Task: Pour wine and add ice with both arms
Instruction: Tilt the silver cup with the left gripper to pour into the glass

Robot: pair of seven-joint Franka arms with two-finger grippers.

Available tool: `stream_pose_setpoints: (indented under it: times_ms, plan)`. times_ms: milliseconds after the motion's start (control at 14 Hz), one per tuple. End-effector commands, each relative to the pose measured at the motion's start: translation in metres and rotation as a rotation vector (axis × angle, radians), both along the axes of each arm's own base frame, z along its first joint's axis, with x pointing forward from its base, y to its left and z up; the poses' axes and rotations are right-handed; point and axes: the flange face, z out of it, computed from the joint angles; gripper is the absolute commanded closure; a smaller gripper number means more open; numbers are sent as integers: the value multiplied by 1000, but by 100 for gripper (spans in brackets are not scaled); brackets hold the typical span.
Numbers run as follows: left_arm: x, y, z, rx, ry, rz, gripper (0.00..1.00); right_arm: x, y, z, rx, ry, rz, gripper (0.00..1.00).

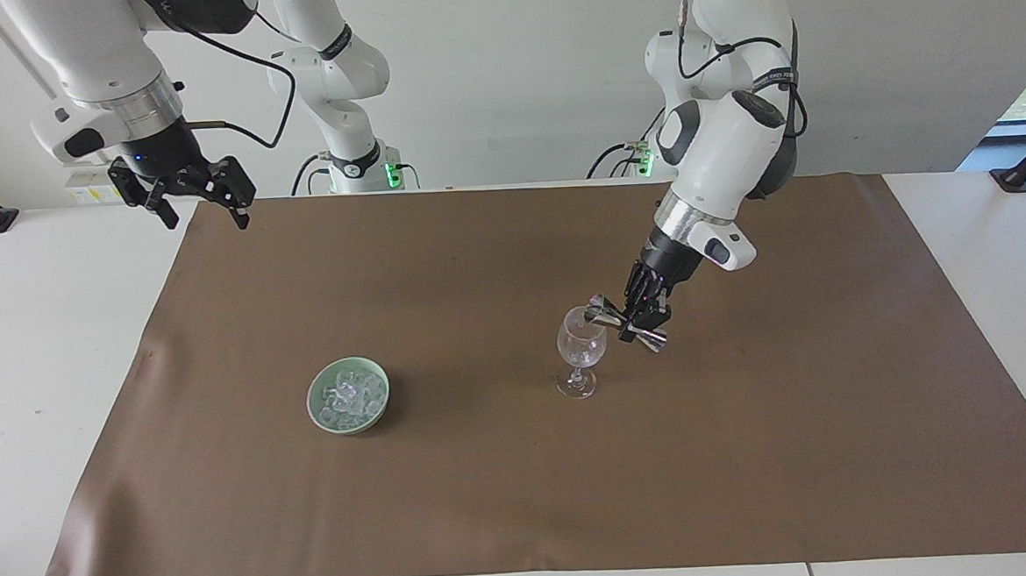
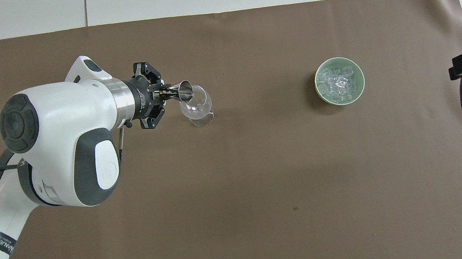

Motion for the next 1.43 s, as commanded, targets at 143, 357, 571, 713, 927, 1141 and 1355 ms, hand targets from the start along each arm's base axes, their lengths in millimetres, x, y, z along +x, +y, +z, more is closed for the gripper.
stream_pose_setpoints:
  times_ms: [143,357,571,713,927,1141,1355]
  plan:
    - [-3,-3,7,30,-27,1,100,-4,-1,0,13,-2,19,0]
    - [-2,-2,7,42,-38,-5,100,-4,-1,0,13,-2,19,0]
    - [-3,-3,7,52,-43,-12,100,-4,-1,0,13,-2,19,0]
    - [-3,-3,8,63,-50,-18,100,-4,-1,0,13,-2,19,0]
    - [-3,-4,8,75,-52,-15,100,-4,-1,0,13,-2,19,0]
    - [-5,-7,7,75,-50,-18,100,-4,-1,0,13,-2,19,0]
    - [-4,-7,7,91,-55,-15,100,-4,-1,0,13,-2,19,0]
